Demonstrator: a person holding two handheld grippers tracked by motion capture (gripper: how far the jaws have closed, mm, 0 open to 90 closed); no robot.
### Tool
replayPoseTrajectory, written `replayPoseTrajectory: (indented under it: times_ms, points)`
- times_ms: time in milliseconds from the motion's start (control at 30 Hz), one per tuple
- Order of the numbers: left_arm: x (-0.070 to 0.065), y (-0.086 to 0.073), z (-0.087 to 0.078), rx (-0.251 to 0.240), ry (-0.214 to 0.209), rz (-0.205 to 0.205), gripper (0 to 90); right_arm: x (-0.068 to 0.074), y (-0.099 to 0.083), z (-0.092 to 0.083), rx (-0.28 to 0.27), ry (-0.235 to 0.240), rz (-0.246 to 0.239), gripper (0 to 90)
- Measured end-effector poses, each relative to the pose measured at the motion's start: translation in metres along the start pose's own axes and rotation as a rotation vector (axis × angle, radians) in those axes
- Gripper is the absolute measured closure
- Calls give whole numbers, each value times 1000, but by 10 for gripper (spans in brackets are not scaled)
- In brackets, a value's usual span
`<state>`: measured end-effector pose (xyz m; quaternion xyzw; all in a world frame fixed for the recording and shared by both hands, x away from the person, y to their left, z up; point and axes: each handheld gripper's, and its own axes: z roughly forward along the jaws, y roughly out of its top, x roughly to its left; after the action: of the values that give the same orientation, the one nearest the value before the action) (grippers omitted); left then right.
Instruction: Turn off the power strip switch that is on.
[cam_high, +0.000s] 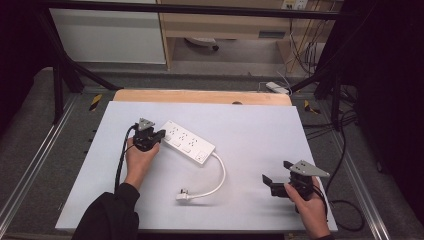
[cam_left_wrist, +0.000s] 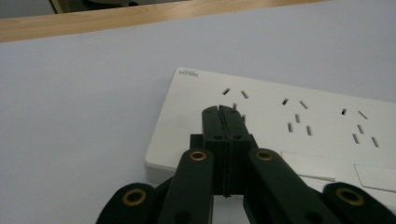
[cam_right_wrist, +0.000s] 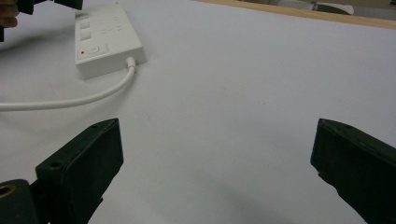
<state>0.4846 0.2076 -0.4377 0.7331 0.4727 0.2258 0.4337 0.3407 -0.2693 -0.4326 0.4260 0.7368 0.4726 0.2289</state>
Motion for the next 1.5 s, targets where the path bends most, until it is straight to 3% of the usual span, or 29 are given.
replayPoseTrajectory:
  times_ms: [167, 567, 1000, 1167, 1267, 1500]
  points:
    - [-4, 4, -5, -9, 8, 22, 900, 0, 0, 0, 0, 0, 0, 28]
    - [-14, 14, -13, -48, -29, 31, 882, 0, 0, 0, -2, 1, 0, 28]
    - [-22, 27, -26, -145, 8, 36, 365, 0, 0, 0, -2, 2, 2, 28]
    - [-26, 31, -30, -149, 25, 14, 128, 0, 0, 0, -2, 2, 0, 28]
    - [-28, 32, -35, -153, 2, 1, 79, 0, 0, 0, -2, 2, 0, 28]
    - [-33, 35, -48, -161, -50, -6, 70, 0, 1, 0, -2, 4, -1, 28]
